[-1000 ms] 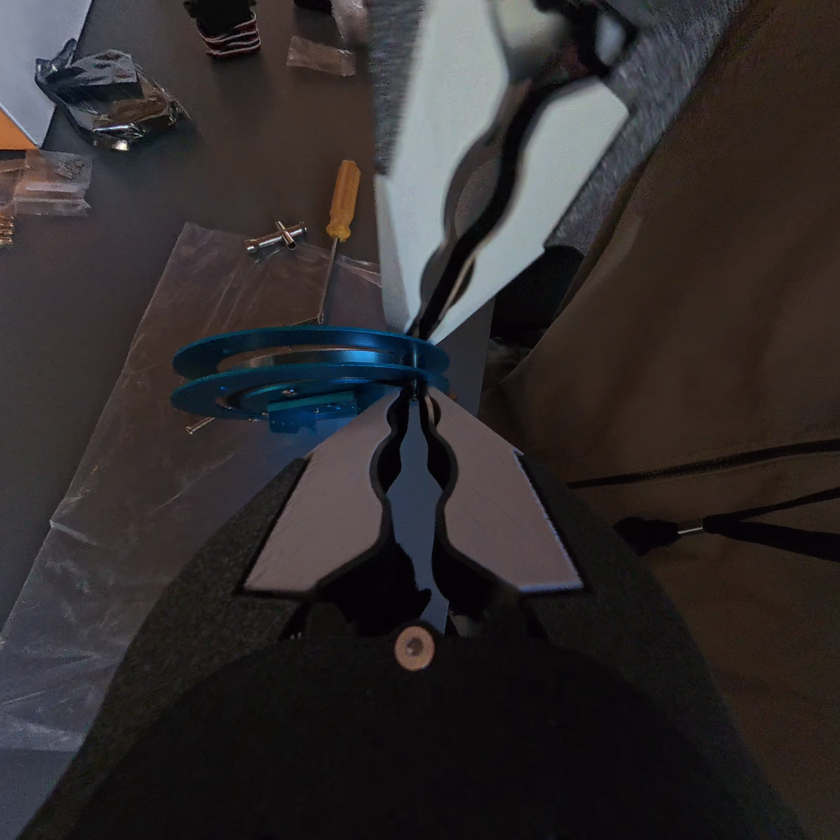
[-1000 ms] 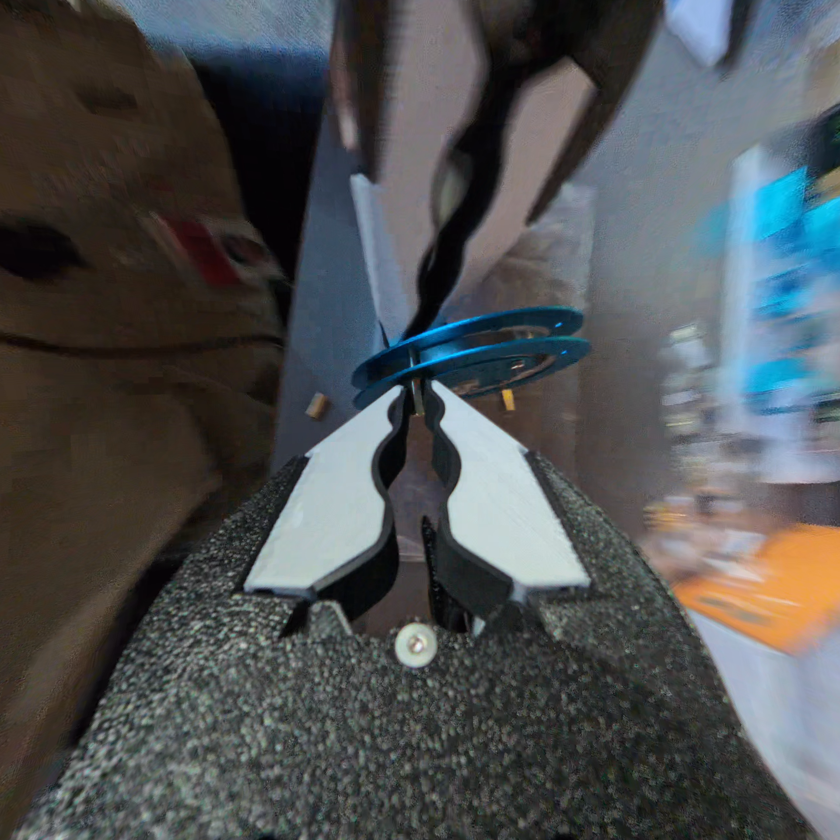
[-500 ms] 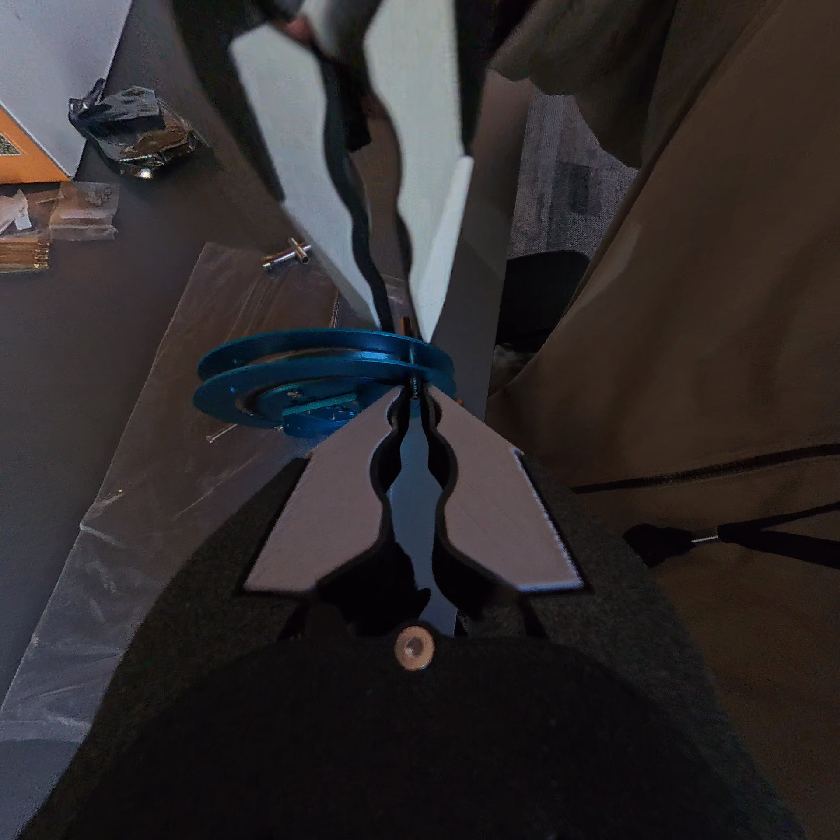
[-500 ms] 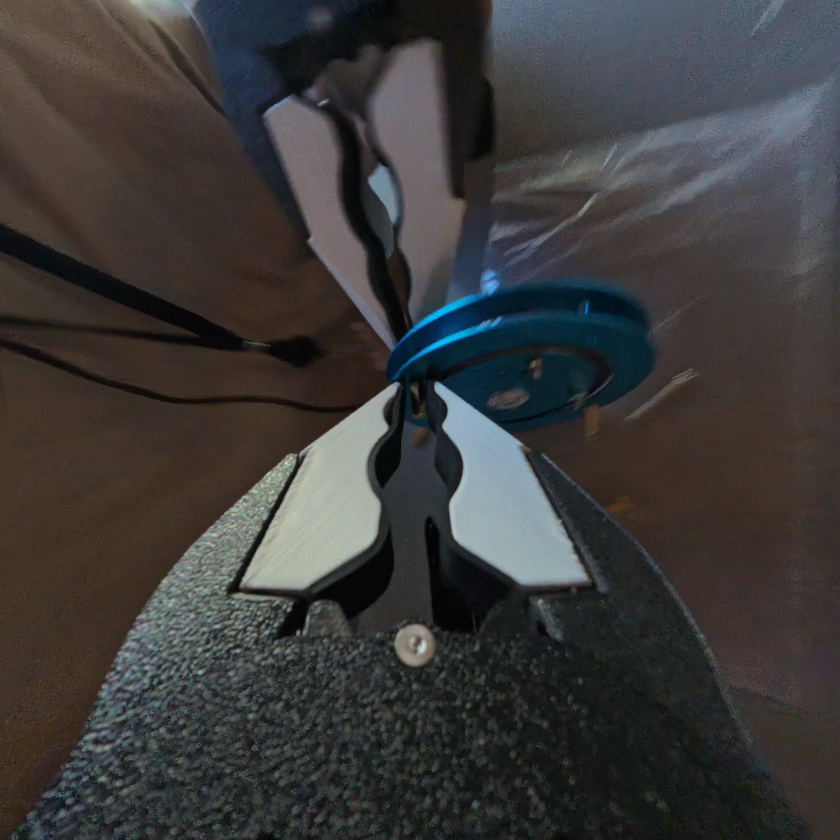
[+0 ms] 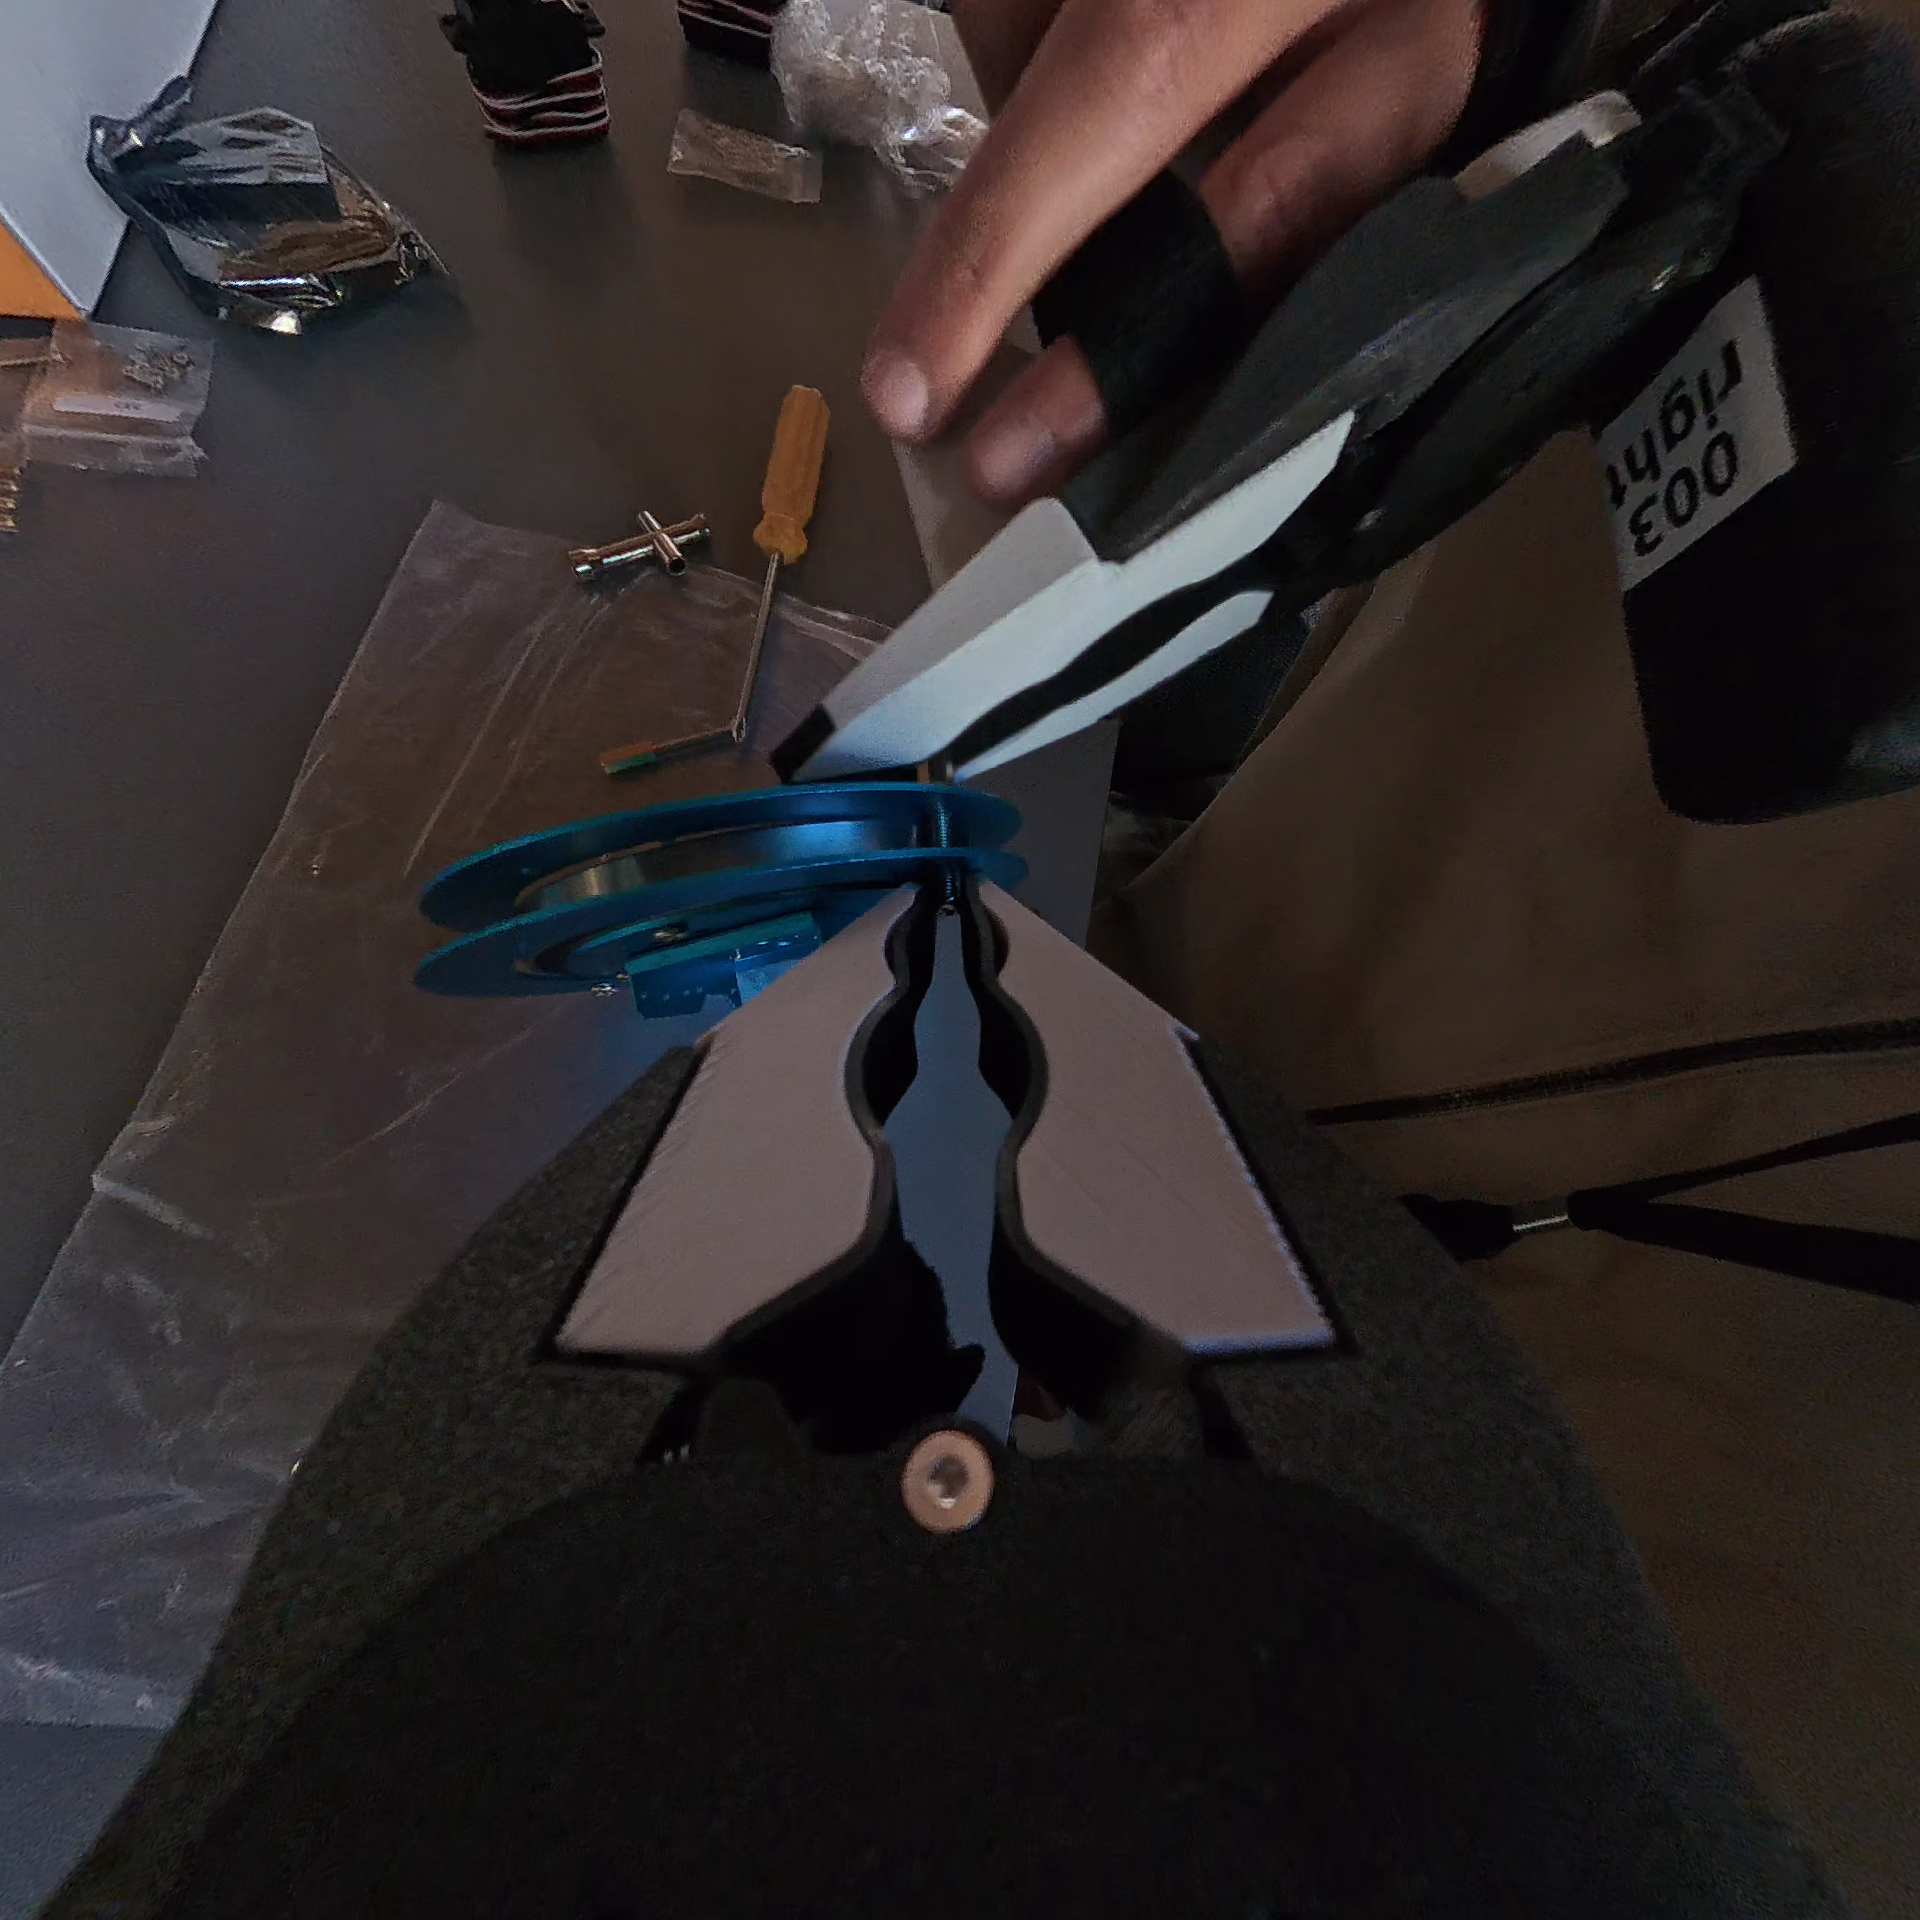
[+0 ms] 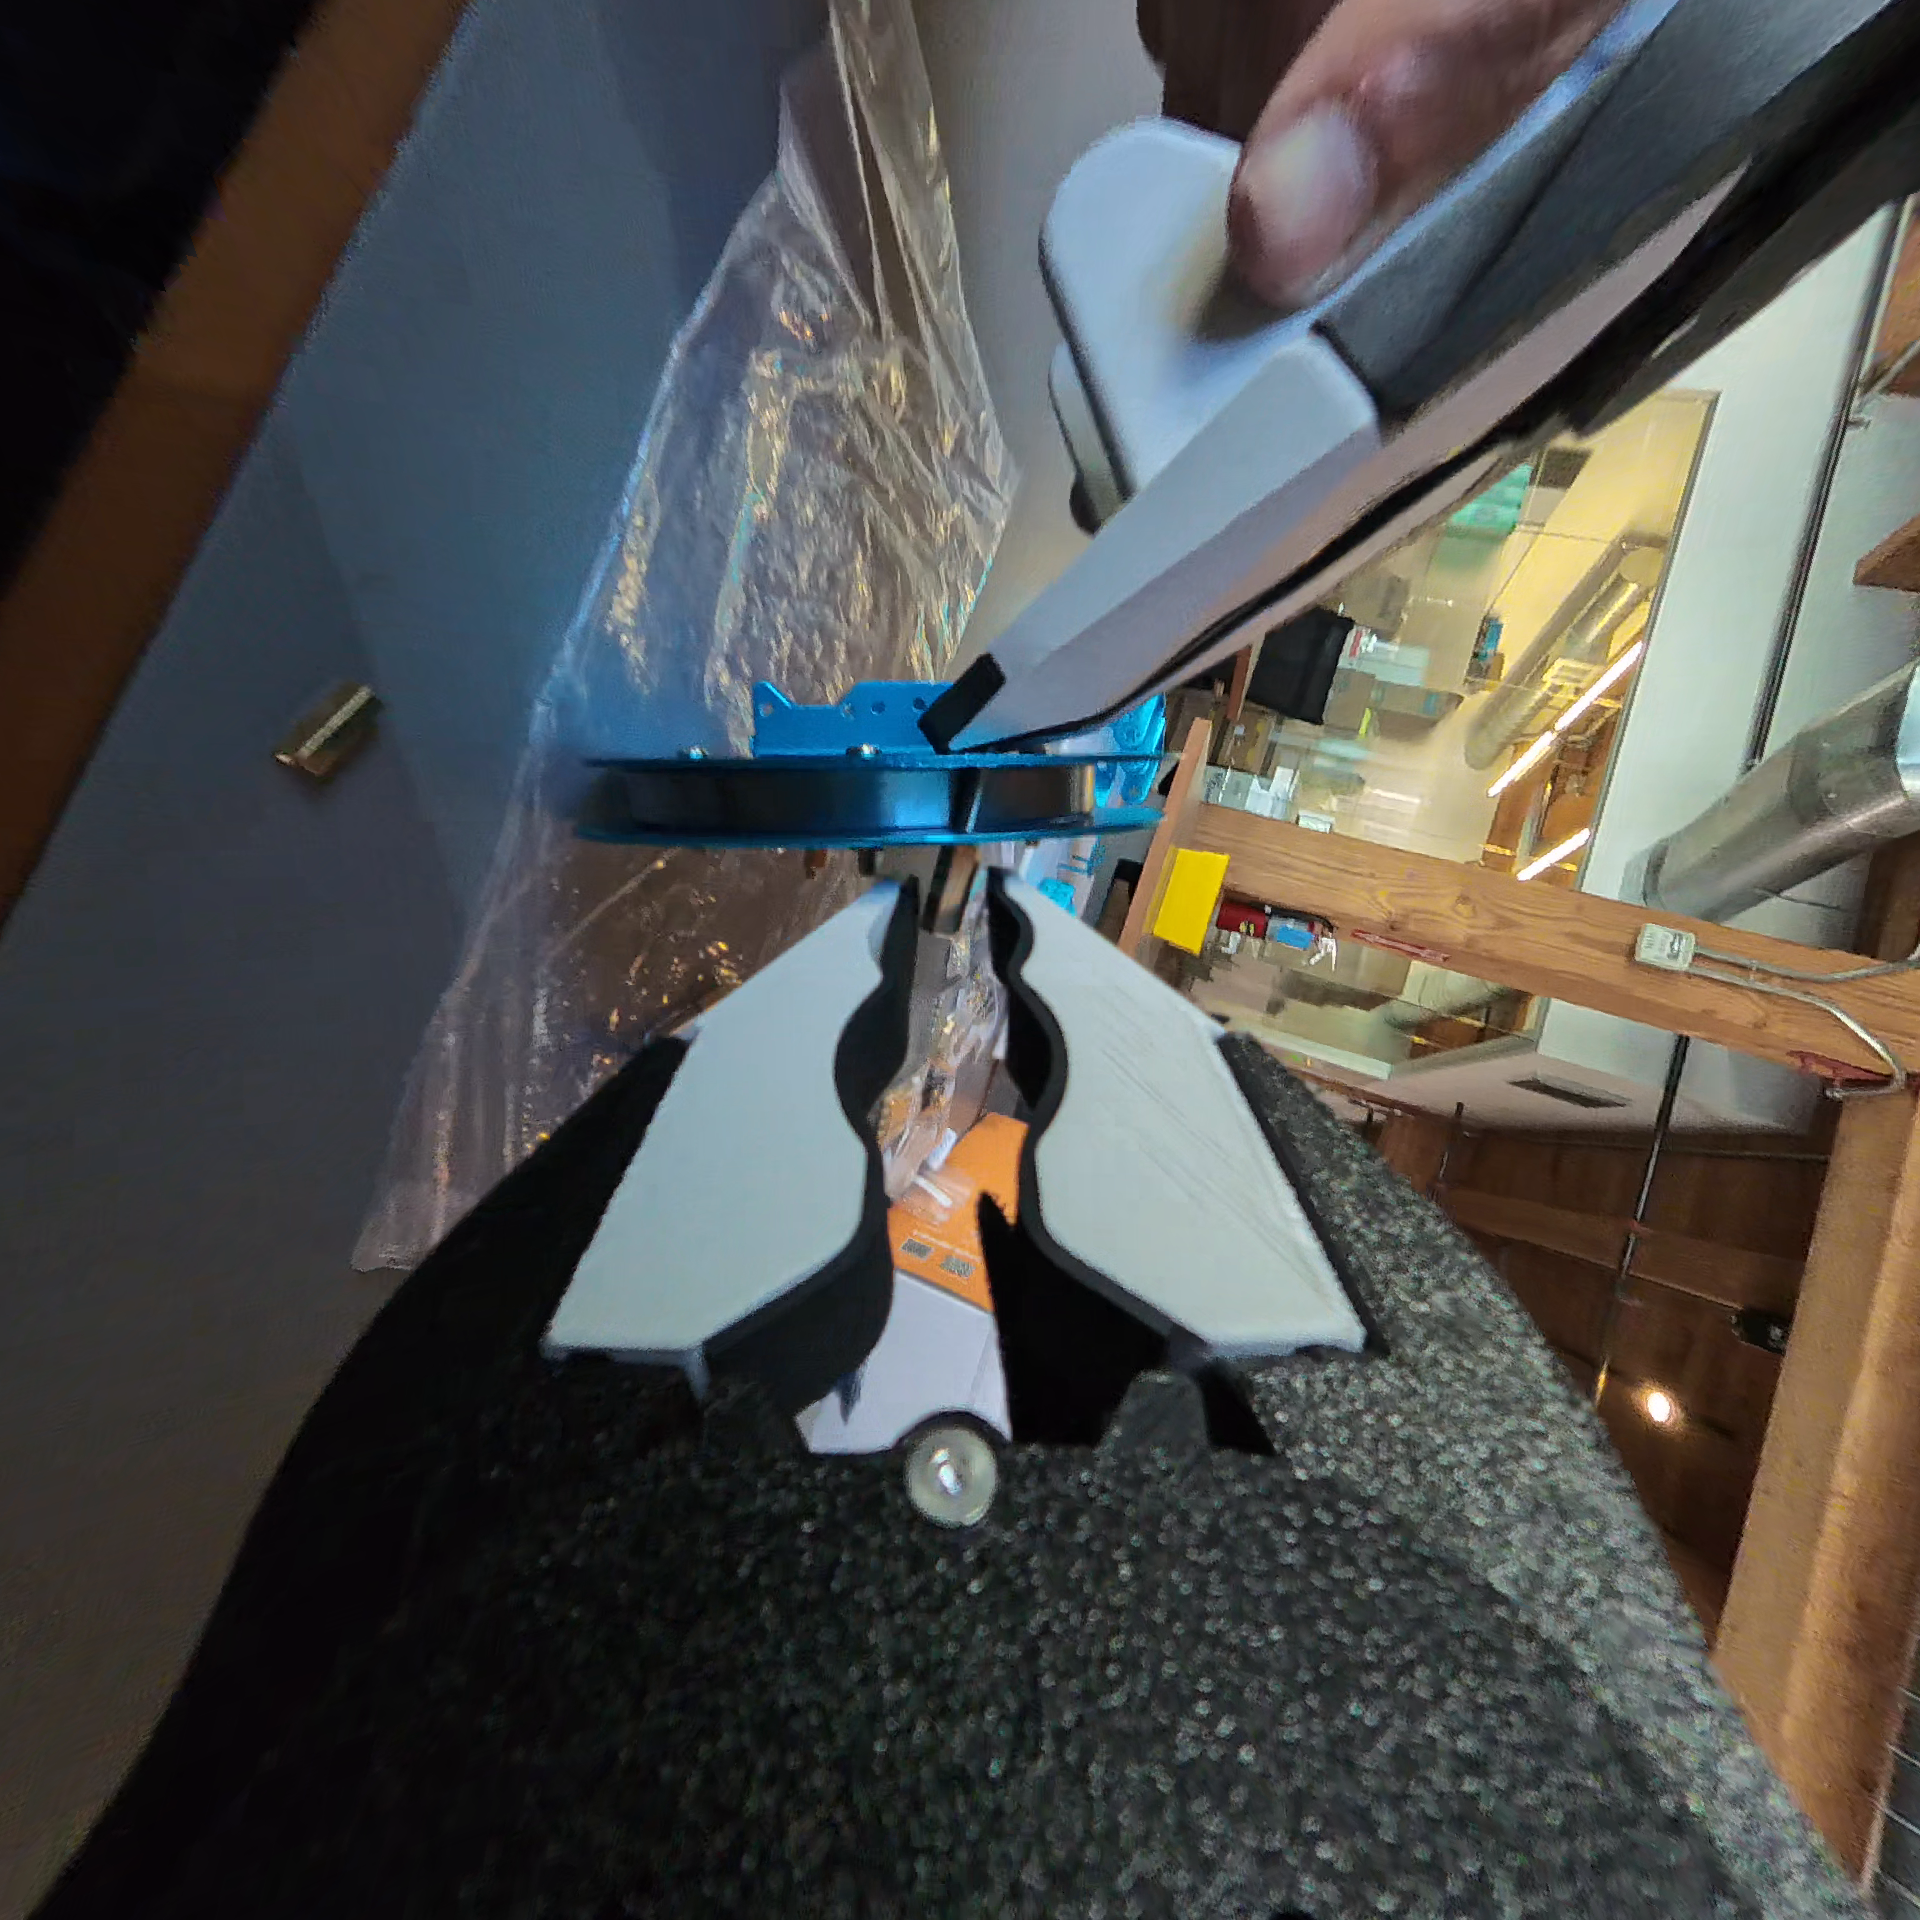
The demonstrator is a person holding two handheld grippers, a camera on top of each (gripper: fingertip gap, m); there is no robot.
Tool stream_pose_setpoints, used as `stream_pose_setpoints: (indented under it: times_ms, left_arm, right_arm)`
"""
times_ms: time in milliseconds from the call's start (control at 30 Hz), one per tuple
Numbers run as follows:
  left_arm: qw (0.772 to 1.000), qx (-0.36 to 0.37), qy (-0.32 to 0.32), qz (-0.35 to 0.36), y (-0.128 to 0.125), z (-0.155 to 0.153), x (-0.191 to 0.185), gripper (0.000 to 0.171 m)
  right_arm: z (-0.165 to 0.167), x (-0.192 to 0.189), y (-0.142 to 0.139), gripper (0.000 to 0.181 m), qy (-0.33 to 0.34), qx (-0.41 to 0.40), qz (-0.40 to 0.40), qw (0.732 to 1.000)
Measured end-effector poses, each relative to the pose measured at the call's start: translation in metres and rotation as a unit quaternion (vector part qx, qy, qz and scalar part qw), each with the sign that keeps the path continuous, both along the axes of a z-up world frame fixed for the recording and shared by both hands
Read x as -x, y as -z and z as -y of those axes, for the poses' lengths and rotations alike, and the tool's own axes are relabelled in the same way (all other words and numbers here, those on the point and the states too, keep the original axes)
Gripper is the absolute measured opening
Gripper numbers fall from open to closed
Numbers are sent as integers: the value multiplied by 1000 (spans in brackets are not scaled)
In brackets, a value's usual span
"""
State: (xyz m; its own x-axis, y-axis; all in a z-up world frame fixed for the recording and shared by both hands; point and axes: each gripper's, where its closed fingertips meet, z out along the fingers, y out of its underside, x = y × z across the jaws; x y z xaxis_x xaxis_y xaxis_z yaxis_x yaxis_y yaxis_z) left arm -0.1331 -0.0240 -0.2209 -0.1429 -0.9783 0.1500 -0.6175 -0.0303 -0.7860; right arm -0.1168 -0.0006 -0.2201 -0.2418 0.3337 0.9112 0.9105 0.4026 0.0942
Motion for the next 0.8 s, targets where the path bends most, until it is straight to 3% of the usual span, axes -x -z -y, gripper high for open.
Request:
stream_pose_setpoints:
  times_ms: [33,100,200,300,367,433,500,567,633,700,767,800]
  left_arm:
    - [1000,0,-2,1,0,0,0,3]
    - [1000,8,-2,3,0,0,0,3]
    - [1000,11,-9,19,-1,-2,1,3]
    - [999,-6,-24,39,-1,-6,7,3]
    - [997,-38,-52,41,4,-15,20,3]
    - [993,-56,-101,37,10,-31,37,4]
    - [989,-68,-133,21,22,-47,56,4]
    - [989,-45,-139,23,30,-51,67,3]
    - [990,-32,-137,12,41,-57,76,4]
    - [991,-36,-125,-31,61,-64,89,0]
    - [987,-62,-132,-73,83,-82,101,0]
    - [991,-42,-122,-46,80,-80,99,0]
  right_arm:
    - [-4,-3,2,18,7,3,3,1000]
    - [0,2,0,7,-12,-4,-8,1000]
    - [-2,4,-1,6,-6,-13,-16,1000]
    - [-6,5,-2,5,4,14,-68,998]
    - [-9,1,1,0,27,77,-140,987]
    - [-20,-12,12,16,91,177,-230,953]
    - [-23,-20,28,30,144,293,-308,894]
    - [-21,-13,34,35,154,373,-380,832]
    - [-19,-2,34,35,146,416,-425,791]
    - [-18,9,35,40,136,436,-439,774]
    - [-22,15,33,40,130,423,-450,776]
    - [-23,15,31,40,126,415,-456,777]
